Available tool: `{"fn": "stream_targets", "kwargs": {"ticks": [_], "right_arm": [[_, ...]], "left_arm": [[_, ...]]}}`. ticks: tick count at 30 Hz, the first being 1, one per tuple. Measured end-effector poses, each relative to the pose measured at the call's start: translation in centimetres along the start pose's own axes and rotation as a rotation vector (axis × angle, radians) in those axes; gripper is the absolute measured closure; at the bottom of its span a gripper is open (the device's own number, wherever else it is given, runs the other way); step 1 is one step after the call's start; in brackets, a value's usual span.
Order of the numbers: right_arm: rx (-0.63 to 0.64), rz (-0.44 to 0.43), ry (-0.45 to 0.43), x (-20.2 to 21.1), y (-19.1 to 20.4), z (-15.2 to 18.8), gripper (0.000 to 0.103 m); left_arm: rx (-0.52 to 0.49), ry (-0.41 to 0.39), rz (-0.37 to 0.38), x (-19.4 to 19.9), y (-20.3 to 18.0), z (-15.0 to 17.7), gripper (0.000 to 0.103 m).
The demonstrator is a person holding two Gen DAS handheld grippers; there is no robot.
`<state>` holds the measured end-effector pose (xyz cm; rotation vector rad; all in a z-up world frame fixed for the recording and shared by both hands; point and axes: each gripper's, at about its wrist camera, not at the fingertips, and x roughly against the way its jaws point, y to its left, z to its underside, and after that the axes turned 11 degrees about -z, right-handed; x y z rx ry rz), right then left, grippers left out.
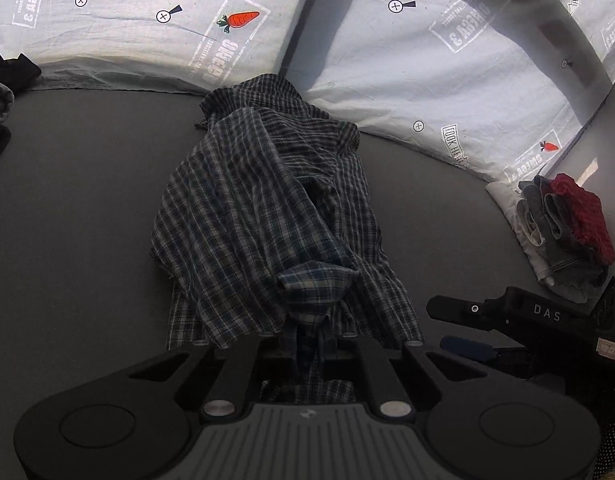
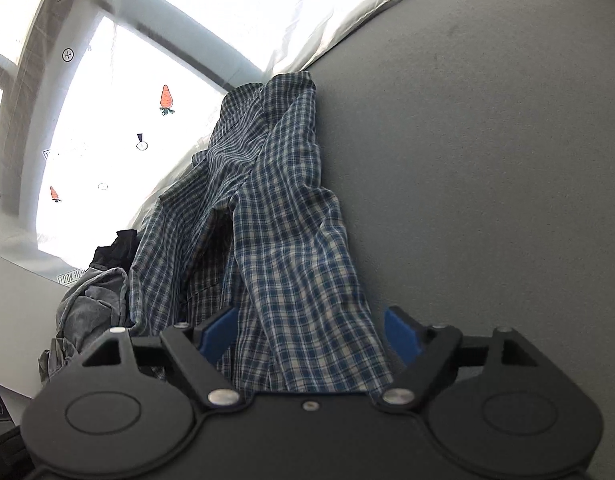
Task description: Fold clothes
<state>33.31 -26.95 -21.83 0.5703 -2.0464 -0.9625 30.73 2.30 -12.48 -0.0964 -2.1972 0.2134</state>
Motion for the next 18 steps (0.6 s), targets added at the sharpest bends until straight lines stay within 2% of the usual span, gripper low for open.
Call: {"fn": "stream_targets", "kwargs": {"ticks": [2, 5, 9, 10, 11, 14, 18], "right_arm": [[0.015, -0.025, -0.026, 1.1, 0.0, 0.8, 0.022], [0.053, -0.045, -0.075, 2.6, 0.4, 1.6, 0.030], [0.037, -0.093, -0.047, 3.0, 0.3, 2.0, 0.067], [0.033, -0.108, -0.033, 3.0, 0.3, 2.2, 0.071], [0.029, -0.123, -0.018, 2.9, 0.5, 2.3, 0.074], [0.003, -0.163, 0.031, 2.1, 0.7, 2.8, 0.074], [0.004, -0.154, 0.097, 0.5, 1.2, 3.6, 0.073]], "left_arm": [[-0.007, 0.051, 0.016, -0.4, -0.5, 1.5, 0.088], [-0.003, 0.073, 0.022, 0.0, -0.6, 2.7, 0.083], [0.014, 0.088, 0.012, 0.8, -0.3, 3.7, 0.074], [0.014, 0.090, 0.002, 1.1, -0.2, 3.9, 0.072], [0.016, 0.092, -0.009, 1.2, -0.1, 4.2, 0.071], [0.031, 0.112, -0.064, 1.5, 0.7, 5.2, 0.062], [0.057, 0.151, -0.165, 1.7, 2.5, 6.8, 0.060]]}}
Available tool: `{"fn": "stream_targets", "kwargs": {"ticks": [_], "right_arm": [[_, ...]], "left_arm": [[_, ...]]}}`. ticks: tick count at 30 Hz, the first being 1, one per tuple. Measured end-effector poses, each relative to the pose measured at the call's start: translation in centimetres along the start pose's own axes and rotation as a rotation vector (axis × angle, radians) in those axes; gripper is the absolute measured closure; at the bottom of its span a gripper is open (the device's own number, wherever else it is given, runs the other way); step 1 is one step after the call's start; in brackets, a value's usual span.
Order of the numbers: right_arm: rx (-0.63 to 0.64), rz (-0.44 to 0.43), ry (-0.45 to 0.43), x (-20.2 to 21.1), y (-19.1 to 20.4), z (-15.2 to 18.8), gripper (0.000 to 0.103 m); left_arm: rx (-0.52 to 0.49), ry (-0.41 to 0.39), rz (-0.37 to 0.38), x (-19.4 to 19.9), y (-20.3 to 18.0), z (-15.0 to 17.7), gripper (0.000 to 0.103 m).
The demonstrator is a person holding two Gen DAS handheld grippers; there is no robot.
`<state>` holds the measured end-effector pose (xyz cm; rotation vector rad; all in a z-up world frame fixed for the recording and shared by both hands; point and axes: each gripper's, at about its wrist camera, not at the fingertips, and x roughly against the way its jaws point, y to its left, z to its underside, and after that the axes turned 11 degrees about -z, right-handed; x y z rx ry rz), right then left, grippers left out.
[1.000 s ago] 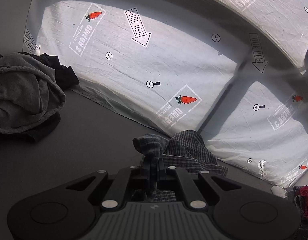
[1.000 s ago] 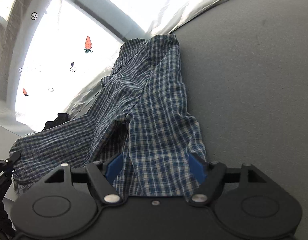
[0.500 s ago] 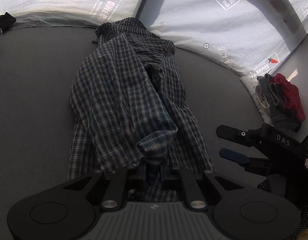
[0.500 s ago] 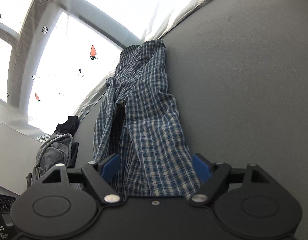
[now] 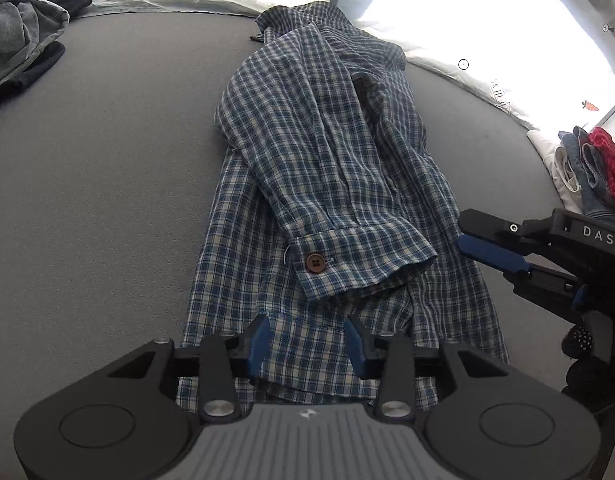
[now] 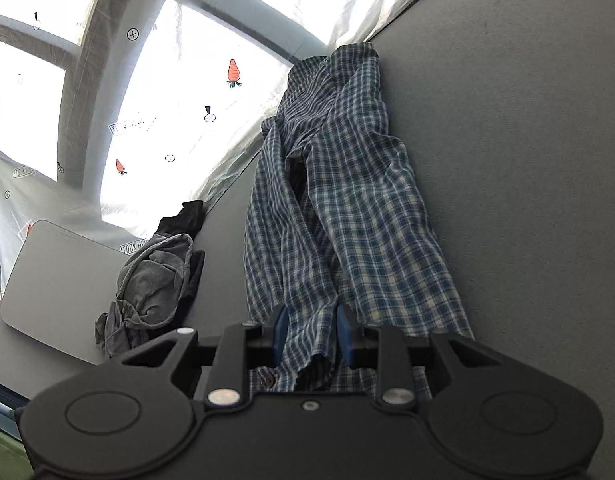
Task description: Fold clothes
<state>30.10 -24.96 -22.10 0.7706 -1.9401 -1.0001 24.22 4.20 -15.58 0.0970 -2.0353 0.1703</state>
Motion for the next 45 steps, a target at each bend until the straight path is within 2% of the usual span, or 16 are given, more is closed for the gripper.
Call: {"fn": "stream_targets", "kwargs": {"ticks": [1, 3, 7, 8, 9, 11, 14, 16, 22, 25, 30, 34, 39, 45], "right_arm": [[-0.006, 0.012, 0.016, -0.5, -0.1, 0.2, 0.073], [-0.020, 0.036, 0.044, -1.3, -0.2, 0.6, 0.065], [-0.049, 0.045, 0.075, -2.7, -0.7, 1.2, 0.064], [-0.052, 0.036, 0.073, -2.8, -0.7, 1.3, 0.066], [-0.055, 0.028, 0.069, -2.9, -0.7, 1.4, 0.076], [-0.060, 0.020, 0.067, -3.2, -0.6, 1.4, 0.088], [-0.033, 0.015, 0.055, -3.0, 0.1, 1.5, 0.091], [0.005, 0.003, 0.038, -2.5, 0.7, 1.5, 0.098], [0.038, 0.013, 0.007, -0.8, 1.4, 1.9, 0.100], [0.034, 0.031, -0.002, 0.4, 1.2, 2.3, 0.101], [0.071, 0.031, -0.026, 3.2, 2.2, 3.4, 0.101], [0.109, 0.054, -0.017, 4.8, 2.7, 4.7, 0.101], [0.107, 0.079, -0.011, 6.2, 2.5, 6.2, 0.101], [0.067, 0.099, -0.044, 7.7, 1.7, 7.2, 0.101]], "left_arm": [[0.014, 0.010, -0.019, -0.1, 0.5, 0.3, 0.058], [0.042, 0.027, -0.045, -0.4, 1.6, 1.0, 0.054], [0.089, 0.041, -0.079, -0.3, 3.5, 2.3, 0.050], [0.089, 0.041, -0.085, -0.3, 3.7, 2.5, 0.049], [0.086, 0.040, -0.085, -0.3, 3.9, 2.7, 0.049], [0.081, 0.039, -0.085, -0.3, 4.1, 3.0, 0.049], [0.092, 0.040, -0.075, -0.4, 4.2, 3.1, 0.047], [0.115, 0.042, -0.051, -0.5, 4.5, 3.1, 0.038], [0.151, 0.044, -0.004, -1.0, 4.5, 3.2, 0.018], [0.140, 0.044, -0.004, -1.2, 3.9, 3.2, 0.009], [0.119, 0.044, -0.019, -1.5, 2.9, 3.2, 0.000], [0.048, 0.047, -0.074, -1.6, 1.5, 3.3, 0.000], [-0.151, 0.044, -0.199, -2.1, -1.8, 4.2, 0.000], [-0.146, 0.041, -0.196, -1.8, -1.6, 4.4, 0.000]]}}
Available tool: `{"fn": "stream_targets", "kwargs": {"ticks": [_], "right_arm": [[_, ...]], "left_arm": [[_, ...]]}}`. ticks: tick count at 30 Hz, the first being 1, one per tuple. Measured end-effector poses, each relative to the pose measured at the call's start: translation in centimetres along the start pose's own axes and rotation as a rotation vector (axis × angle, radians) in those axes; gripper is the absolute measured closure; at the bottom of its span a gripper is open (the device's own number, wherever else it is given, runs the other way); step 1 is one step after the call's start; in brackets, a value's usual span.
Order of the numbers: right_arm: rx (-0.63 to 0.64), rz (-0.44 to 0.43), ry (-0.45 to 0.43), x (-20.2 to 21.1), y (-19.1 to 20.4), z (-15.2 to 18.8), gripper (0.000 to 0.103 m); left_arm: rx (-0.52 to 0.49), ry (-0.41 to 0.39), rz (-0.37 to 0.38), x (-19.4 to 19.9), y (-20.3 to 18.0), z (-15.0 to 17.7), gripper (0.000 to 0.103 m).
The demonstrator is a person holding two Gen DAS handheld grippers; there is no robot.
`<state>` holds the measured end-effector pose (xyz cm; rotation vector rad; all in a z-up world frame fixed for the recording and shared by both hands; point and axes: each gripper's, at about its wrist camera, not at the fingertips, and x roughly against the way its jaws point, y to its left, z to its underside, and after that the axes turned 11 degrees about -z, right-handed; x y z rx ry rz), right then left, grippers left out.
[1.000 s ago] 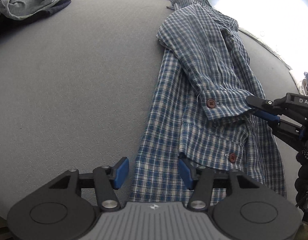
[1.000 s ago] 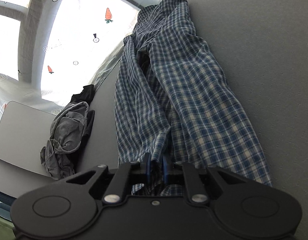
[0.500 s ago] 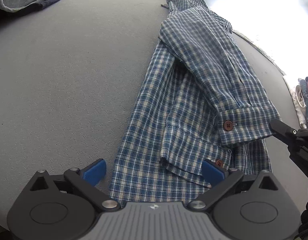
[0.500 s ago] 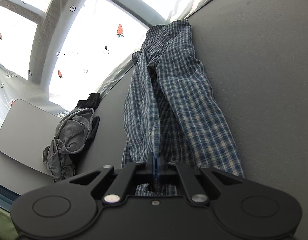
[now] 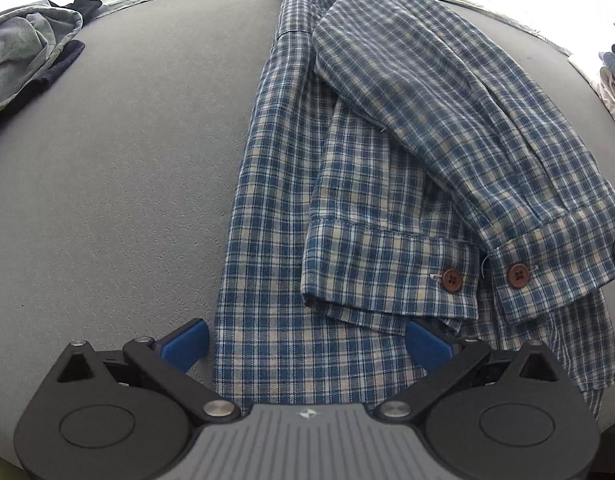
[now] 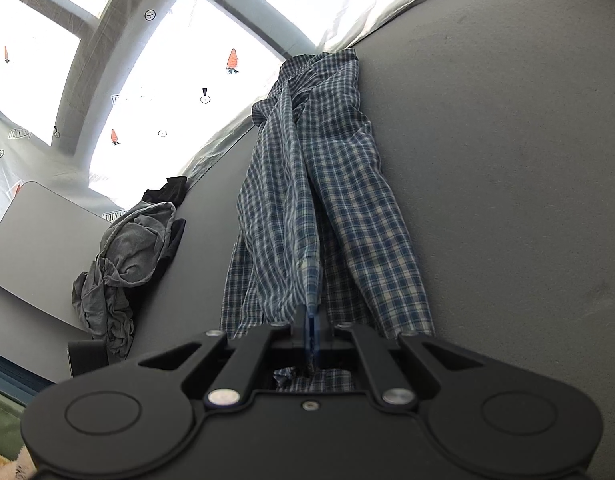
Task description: Fold clothes
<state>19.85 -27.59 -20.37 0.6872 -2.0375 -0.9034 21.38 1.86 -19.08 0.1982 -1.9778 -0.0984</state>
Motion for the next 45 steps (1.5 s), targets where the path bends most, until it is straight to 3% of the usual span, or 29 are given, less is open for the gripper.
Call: {"fn": "stream_targets", "kwargs": {"ticks": [6, 14, 16, 19, 25, 29, 30, 32, 34, 35, 37, 40, 45], "right_arm": [[-0.059, 0.035, -0.007, 0.7, -1.4, 1.2, 0.101], [-0.086, 0.127, 0.066, 0.0, -2.4, 1.8, 0.100], [-0.068, 0.162, 0.099, -0.3, -2.2, 1.7, 0.098], [-0.046, 0.230, 0.148, -0.7, -1.6, 1.2, 0.084], [0.124, 0.274, 0.037, 0.8, 1.5, -1.0, 0.079], [0.245, 0.253, -0.004, 0.6, 2.8, -2.2, 0.091], [0.261, 0.250, -0.001, 0.3, 3.0, -2.4, 0.092], [0.287, 0.244, 0.016, -0.8, 3.3, -2.6, 0.092], [0.306, 0.237, 0.030, -1.9, 3.6, -3.0, 0.092], [0.314, 0.233, 0.035, -2.3, 3.8, -3.3, 0.092], [0.340, 0.227, 0.041, -3.5, 4.3, -4.0, 0.092], [0.373, 0.210, 0.051, -5.4, 5.0, -5.2, 0.092], [0.414, 0.177, 0.081, -9.8, 5.8, -7.9, 0.092]], "left_arm": [[0.000, 0.002, -0.003, 0.2, 0.0, 0.1, 0.000], [0.001, -0.006, -0.004, 0.4, 0.5, 0.5, 0.000], [0.001, -0.006, -0.004, 0.5, 1.0, 0.8, 0.000], [0.000, -0.005, -0.004, 0.6, 1.0, 1.0, 0.000], [0.009, 0.023, 0.010, 0.5, 1.8, -0.4, 0.000], [0.079, -0.031, 0.026, 1.0, 3.2, -3.6, 0.002], [0.090, -0.062, 0.021, 1.5, 3.5, -4.2, 0.005], [0.109, -0.113, 0.029, 2.6, 4.0, -5.2, 0.020], [0.130, -0.153, 0.057, 3.4, 4.1, -6.1, 0.045], [0.145, -0.166, 0.088, 3.4, 3.7, -6.4, 0.051], [0.179, -0.182, 0.157, 2.7, 2.9, -7.5, 0.074], [0.179, -0.203, 0.230, 3.0, 2.0, -8.3, 0.079], [0.116, -0.224, 0.270, 0.8, -0.4, -12.8, 0.078]]}}
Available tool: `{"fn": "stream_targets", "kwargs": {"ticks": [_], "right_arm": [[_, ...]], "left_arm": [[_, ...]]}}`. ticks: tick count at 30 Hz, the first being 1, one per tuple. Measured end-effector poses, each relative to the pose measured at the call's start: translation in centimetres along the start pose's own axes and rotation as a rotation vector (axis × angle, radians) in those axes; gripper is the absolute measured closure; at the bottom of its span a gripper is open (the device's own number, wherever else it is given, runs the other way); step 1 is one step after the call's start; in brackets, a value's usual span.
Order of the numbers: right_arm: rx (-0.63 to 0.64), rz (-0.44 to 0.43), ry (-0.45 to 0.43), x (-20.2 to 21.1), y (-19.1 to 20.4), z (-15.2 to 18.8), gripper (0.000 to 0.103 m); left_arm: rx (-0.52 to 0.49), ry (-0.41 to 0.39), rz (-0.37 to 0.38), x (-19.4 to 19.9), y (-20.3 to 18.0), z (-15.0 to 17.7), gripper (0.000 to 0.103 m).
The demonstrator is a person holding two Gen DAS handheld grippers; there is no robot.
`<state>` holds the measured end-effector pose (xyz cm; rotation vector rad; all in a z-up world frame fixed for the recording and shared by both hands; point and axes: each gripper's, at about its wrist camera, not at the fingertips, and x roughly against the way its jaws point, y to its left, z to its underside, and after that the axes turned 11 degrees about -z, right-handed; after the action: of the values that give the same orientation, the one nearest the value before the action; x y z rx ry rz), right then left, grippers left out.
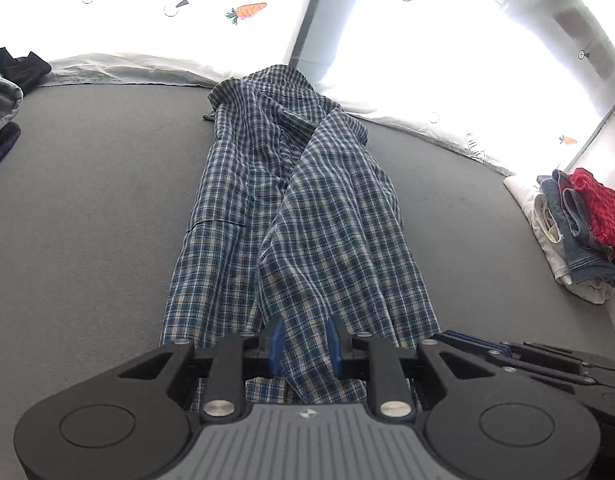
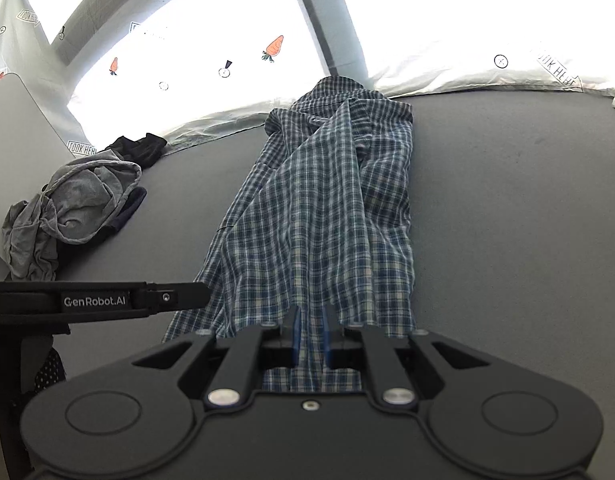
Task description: Fold clothes
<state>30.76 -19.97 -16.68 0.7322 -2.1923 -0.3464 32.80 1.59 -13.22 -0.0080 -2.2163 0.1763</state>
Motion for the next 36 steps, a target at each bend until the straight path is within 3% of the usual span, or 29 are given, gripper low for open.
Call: {"fn": "stream_targets", "kwargs": {"ticks": [11, 19, 22, 26, 28, 29, 33, 36], "right_arm": [[-0.105, -0.064, 0.063, -11.6, -5.4, -8.6, 0.091], [-0.272, -0.125, -0.018, -18.5, -10.8, -15.2, 0.092], [-0.277, -0.106, -0.060, -20.6, -12.7, -17.7, 0.092], [-0.264, -0.112, -0.091, -20.5, -13.5, -20.1, 0.087], [-0.228, -0.105, -0.114, -18.6, -12.6, -20.4, 0.072], [-0.221, -0.104, -0.116, -17.6, -12.2, -20.1, 0.058], [-0.200, -0.072, -0.078, -13.4, -10.2, -16.8, 0.056], [-0.154, 0.048, -0.011, -10.4, -8.4, -12.1, 0.048]], "left_arm": [[0.047, 0.118, 0.014, -11.2, -0.1, -7.6, 0.076], [0.053, 0.061, 0.016, -18.4, -0.3, -14.7, 0.072], [0.040, 0.020, -0.006, -20.2, -0.3, -17.1, 0.071], [0.048, -0.023, -0.025, -19.7, 0.0, -19.2, 0.066], [0.038, -0.058, -0.038, -18.3, 0.1, -19.4, 0.059], [0.024, -0.076, -0.051, -17.4, 0.2, -19.1, 0.056], [-0.015, -0.114, -0.127, -13.4, 1.1, -16.0, 0.033], [0.003, -0.075, -0.191, -10.6, 2.4, -11.8, 0.030]]}}
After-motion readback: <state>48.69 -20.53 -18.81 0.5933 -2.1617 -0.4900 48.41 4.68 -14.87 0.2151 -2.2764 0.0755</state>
